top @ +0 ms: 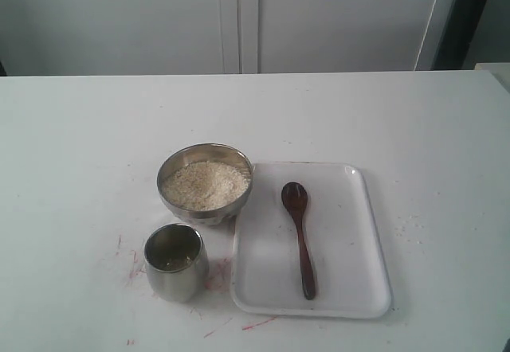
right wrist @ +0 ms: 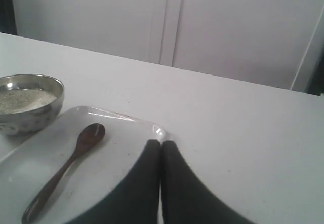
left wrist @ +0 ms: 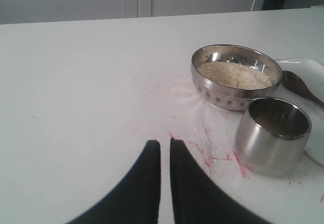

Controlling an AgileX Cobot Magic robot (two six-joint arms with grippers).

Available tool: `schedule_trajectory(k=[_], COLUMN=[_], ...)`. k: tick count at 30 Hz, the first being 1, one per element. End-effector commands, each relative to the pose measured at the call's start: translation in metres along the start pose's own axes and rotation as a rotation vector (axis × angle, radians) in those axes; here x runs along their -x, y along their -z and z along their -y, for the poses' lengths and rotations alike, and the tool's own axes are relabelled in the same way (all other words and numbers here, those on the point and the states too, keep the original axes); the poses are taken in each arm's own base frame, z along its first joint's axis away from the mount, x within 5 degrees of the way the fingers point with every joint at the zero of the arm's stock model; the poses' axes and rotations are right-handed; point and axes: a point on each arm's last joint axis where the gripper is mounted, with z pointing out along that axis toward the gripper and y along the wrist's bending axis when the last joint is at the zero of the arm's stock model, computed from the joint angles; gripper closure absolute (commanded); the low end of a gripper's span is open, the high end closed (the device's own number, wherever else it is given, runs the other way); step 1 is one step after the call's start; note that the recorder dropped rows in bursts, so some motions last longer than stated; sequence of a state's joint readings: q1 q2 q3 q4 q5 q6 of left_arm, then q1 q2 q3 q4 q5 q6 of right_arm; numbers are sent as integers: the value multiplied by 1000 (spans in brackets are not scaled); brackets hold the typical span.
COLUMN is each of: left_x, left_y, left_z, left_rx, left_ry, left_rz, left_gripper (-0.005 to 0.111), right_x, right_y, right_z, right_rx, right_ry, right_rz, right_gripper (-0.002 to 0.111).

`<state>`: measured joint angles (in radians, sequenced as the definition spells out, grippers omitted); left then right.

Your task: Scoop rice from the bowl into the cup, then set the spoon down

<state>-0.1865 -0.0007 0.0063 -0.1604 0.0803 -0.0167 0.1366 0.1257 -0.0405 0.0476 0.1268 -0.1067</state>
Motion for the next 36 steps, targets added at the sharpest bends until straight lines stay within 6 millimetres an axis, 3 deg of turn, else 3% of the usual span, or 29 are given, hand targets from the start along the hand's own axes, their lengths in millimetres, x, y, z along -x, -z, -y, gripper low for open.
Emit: schedule_trajectory(k=[1, 8, 36], left_x=[2, 2, 2], left_y=[0, 0, 0], left_z=[1, 1, 1], left_rx=[-3, -3, -3], left_ry=[12, 12, 12], left_rz=[9, 9, 9], left_gripper=[92, 92, 92], right_x=[-16, -26, -26], right_y=[0, 6, 8], right_z=[3, 5, 6], right_rx=[-52, -105, -131], right_ry=[-12, -35, -34], right_rz=[-56, -139, -135], right_gripper=[108, 108, 108])
